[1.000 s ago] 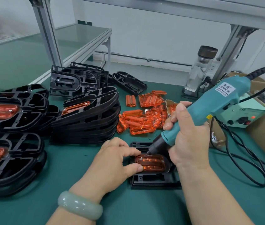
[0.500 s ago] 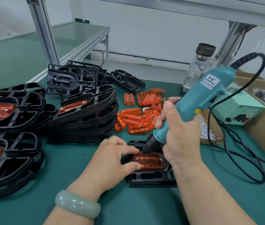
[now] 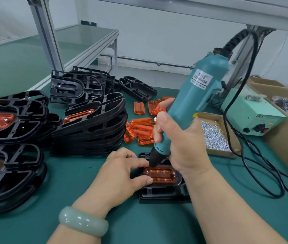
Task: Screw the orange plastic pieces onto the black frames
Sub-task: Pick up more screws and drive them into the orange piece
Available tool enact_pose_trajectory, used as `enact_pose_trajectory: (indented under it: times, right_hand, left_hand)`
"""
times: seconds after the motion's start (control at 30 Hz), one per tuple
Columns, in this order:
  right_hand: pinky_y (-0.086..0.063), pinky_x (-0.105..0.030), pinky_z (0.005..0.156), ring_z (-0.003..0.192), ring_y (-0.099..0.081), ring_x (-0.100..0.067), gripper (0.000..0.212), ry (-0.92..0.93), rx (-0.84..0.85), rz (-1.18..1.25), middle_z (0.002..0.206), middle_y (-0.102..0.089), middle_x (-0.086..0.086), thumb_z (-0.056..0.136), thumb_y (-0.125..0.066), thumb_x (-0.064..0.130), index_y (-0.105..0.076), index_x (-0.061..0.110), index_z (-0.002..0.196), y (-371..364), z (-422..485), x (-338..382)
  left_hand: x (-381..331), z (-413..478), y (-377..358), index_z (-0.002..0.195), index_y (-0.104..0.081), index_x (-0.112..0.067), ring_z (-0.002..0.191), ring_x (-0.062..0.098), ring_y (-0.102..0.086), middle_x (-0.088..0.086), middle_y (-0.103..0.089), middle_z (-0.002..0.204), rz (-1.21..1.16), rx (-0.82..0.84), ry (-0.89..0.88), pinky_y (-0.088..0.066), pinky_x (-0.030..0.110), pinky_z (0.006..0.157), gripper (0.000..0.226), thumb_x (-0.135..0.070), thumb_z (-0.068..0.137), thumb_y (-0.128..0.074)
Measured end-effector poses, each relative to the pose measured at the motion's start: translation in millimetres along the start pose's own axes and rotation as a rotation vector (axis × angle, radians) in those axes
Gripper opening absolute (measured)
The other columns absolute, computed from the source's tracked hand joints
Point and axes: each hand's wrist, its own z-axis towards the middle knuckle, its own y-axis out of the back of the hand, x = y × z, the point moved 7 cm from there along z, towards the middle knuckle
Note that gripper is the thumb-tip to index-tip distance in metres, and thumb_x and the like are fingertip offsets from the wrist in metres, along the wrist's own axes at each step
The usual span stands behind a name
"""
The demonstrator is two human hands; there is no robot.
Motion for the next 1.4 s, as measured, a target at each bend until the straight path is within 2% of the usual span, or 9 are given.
enact_pose_trajectory:
  times: [0.13,0.23,0.37,0.57,0.8,0.9,1.13,1.27,1.4]
  right_hand:
    - [-0.043,-0.024,0.052,0.046,-0.048,-0.014,0.015,-0.030,0.086,0.042,0.056,-0.052,0.003,0.080,-0.066,0.021,-0.060,0.021,0.094,-8.1,2.5,-3.0]
    - [-0.043,-0.024,0.051,0.045,-0.047,-0.014,0.017,-0.045,0.063,0.058,0.056,-0.051,0.003,0.079,-0.066,0.021,-0.059,0.018,0.095,-6.4,2.6,-5.1]
    - [-0.042,-0.023,0.050,0.043,-0.045,-0.013,0.013,-0.045,0.027,0.073,0.059,-0.050,0.005,0.084,-0.061,0.008,-0.056,0.014,0.095,-2.4,3.2,-6.2]
    - [-0.041,-0.023,0.049,0.042,-0.043,-0.013,0.013,-0.063,0.029,0.085,0.059,-0.049,0.004,0.083,-0.057,0.005,-0.055,0.013,0.094,-4.0,2.7,-7.5]
    - [-0.040,-0.021,0.048,0.039,-0.041,-0.014,0.023,-0.053,0.043,0.066,0.051,-0.045,0.003,0.081,-0.056,0.003,-0.060,0.025,0.079,-5.2,2.4,-6.5]
    - [-0.041,-0.022,0.049,0.041,-0.043,-0.014,0.015,-0.053,0.087,0.054,0.052,-0.046,0.003,0.079,-0.063,0.009,-0.058,0.018,0.089,-7.9,1.9,-6.5]
    - [-0.042,-0.023,0.051,0.043,-0.044,-0.014,0.023,-0.057,0.073,0.070,0.054,-0.048,0.004,0.078,-0.065,0.017,-0.060,0.018,0.100,-7.0,1.9,-9.3]
    - [-0.040,-0.022,0.048,0.040,-0.042,-0.014,0.009,-0.035,0.046,0.047,0.052,-0.047,0.004,0.076,-0.065,0.020,-0.061,0.026,0.083,-6.7,0.4,-9.0]
    - [-0.040,-0.022,0.048,0.039,-0.043,-0.014,0.010,-0.015,0.041,0.042,0.051,-0.047,0.006,0.076,-0.064,0.018,-0.061,0.028,0.075,-4.4,-4.6,-6.9]
  left_hand:
    - [-2.0,0.2,0.8,0.096,-0.067,-0.050,0.102,0.004,-0.040,-0.019,-0.047,0.099,-0.034,-0.003,-0.001,-0.032,0.019,0.090,0.023,-0.047,0.074,-0.073]
    - [-0.1,1.1,-0.8,0.104,-0.069,-0.041,0.104,0.004,-0.039,-0.019,-0.046,0.099,-0.022,0.000,0.022,-0.032,0.019,0.091,0.031,-0.046,0.074,-0.074]
    - [-1.0,2.5,-1.3,0.106,-0.069,-0.041,0.105,0.006,-0.038,-0.019,-0.044,0.100,-0.019,0.012,0.031,-0.031,0.018,0.092,0.033,-0.045,0.073,-0.074]
    - [-0.9,2.0,-0.3,0.104,-0.069,-0.041,0.104,0.006,-0.038,-0.019,-0.045,0.100,-0.013,0.014,0.042,-0.028,0.017,0.086,0.033,-0.045,0.072,-0.076]
    - [-0.2,2.8,-1.5,0.104,-0.069,-0.041,0.103,0.004,-0.036,-0.019,-0.044,0.099,-0.016,0.011,0.076,-0.028,0.017,0.084,0.036,-0.047,0.069,-0.078]
    - [0.3,2.3,-1.6,0.101,-0.070,-0.041,0.103,0.004,-0.037,-0.019,-0.045,0.099,-0.022,0.007,0.092,-0.031,0.020,0.086,0.035,-0.047,0.067,-0.079]
    - [1.8,1.8,-1.7,0.099,-0.070,-0.043,0.103,0.003,-0.038,-0.020,-0.046,0.099,-0.034,0.004,0.100,-0.035,0.022,0.090,0.035,-0.049,0.066,-0.079]
    - [1.4,2.8,-1.7,0.094,-0.069,-0.043,0.102,0.003,-0.038,-0.020,-0.046,0.099,-0.021,-0.006,0.107,-0.035,0.023,0.086,0.032,-0.051,0.065,-0.079]
    - [3.2,3.5,-3.0,0.097,-0.069,-0.043,0.103,0.003,-0.037,-0.021,-0.045,0.099,-0.009,0.005,0.124,-0.036,0.023,0.089,0.034,-0.052,0.065,-0.078]
